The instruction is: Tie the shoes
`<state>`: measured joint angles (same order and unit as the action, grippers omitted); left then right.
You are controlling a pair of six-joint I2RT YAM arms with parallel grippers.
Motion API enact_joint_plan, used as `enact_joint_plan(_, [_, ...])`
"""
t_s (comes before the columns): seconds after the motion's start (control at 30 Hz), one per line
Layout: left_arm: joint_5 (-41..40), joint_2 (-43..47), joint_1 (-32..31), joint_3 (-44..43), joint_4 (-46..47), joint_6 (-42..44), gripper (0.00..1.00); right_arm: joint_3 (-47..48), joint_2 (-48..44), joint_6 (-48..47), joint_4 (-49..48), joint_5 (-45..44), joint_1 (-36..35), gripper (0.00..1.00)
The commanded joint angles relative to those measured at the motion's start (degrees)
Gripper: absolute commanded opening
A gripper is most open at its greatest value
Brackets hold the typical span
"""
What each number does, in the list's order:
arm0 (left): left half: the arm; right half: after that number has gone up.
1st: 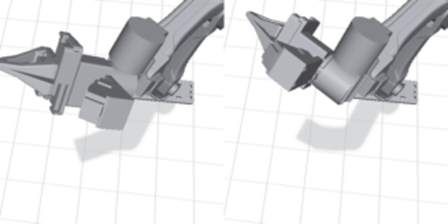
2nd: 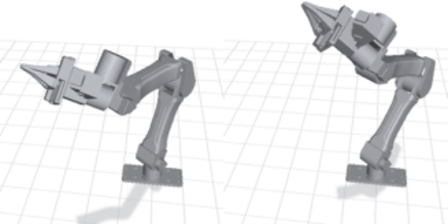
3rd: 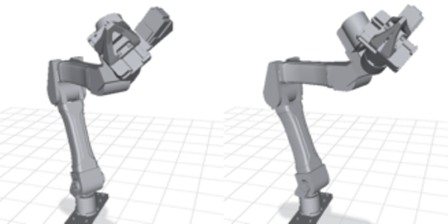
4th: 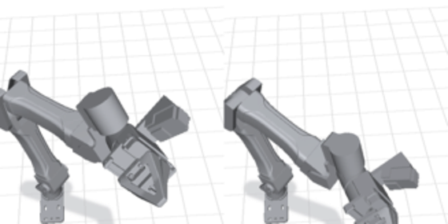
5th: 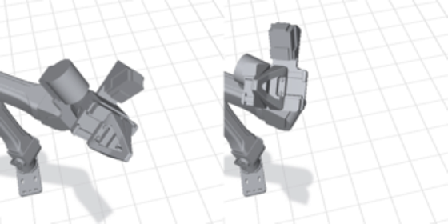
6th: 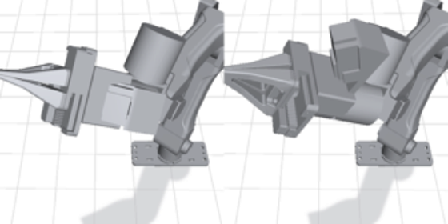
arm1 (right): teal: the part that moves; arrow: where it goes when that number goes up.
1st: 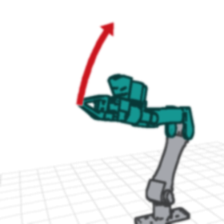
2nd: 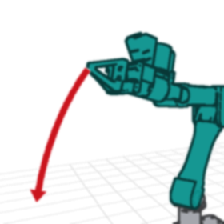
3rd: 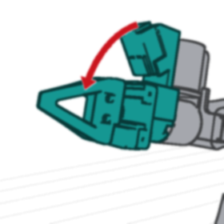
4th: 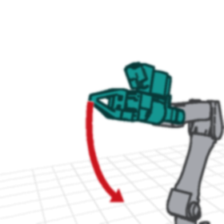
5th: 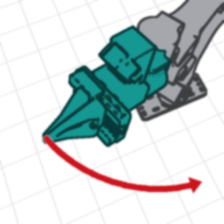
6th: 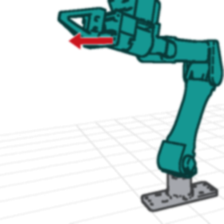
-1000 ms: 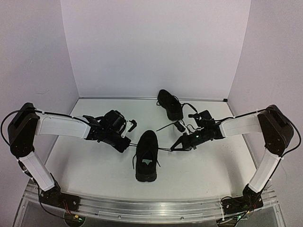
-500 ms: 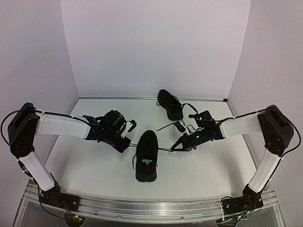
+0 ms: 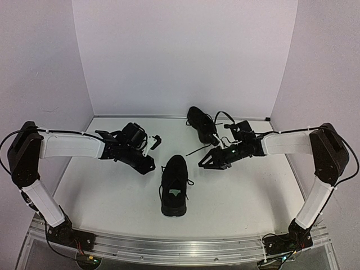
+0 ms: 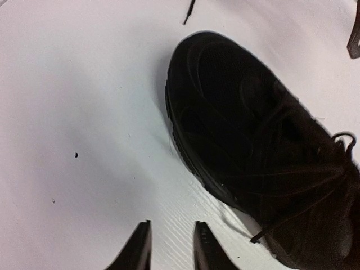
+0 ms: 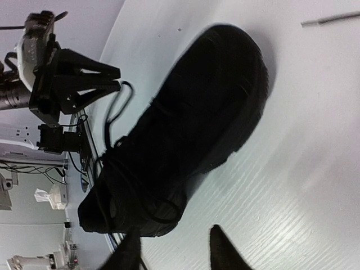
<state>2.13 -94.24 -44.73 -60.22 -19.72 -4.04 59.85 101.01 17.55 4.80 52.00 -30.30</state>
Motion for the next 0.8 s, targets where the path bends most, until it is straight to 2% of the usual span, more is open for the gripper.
enact_joint_plan(0.0, [2.8,3.5,0.7,-7.2,-1.0,2.1,0.43,7.5,-2.3,1.3,0.2,0.5,-1.0,0.59])
enact_joint_plan(0.2, [4.6,6.2,0.7,-11.7,-0.9,1.6,0.82,11.1,-4.6,3.2,0.3,0.2,-1.2,0.74])
enact_joint_plan(0.33, [6.0,8.1,0.7,-9.9,-0.9,-1.2,0.96,9.1,-7.0,3.8,0.3,-0.5,-2.1,0.86])
enact_joint_plan(0.4, [7.6,9.0,0.7,-6.9,-0.7,-3.3,0.99,7.1,-7.9,3.9,0.2,-1.1,-3.4,0.92])
enact_joint_plan(0.5, [10.0,11.2,-0.8,0.2,1.8,-7.3,1.0,2.9,-8.6,3.8,-0.1,-2.2,-6.8,0.95])
enact_joint_plan(0.67, [4.2,17.0,-10.0,11.8,4.0,-8.9,1.0,-6.1,-11.1,1.8,-0.9,-6.7,-13.9,0.95])
enact_joint_plan(0.77, [3.9,20.5,-13.9,18.4,6.5,-12.7,1.0,-12.8,-13.3,2.6,-3.5,-9.3,-16.8,0.94])
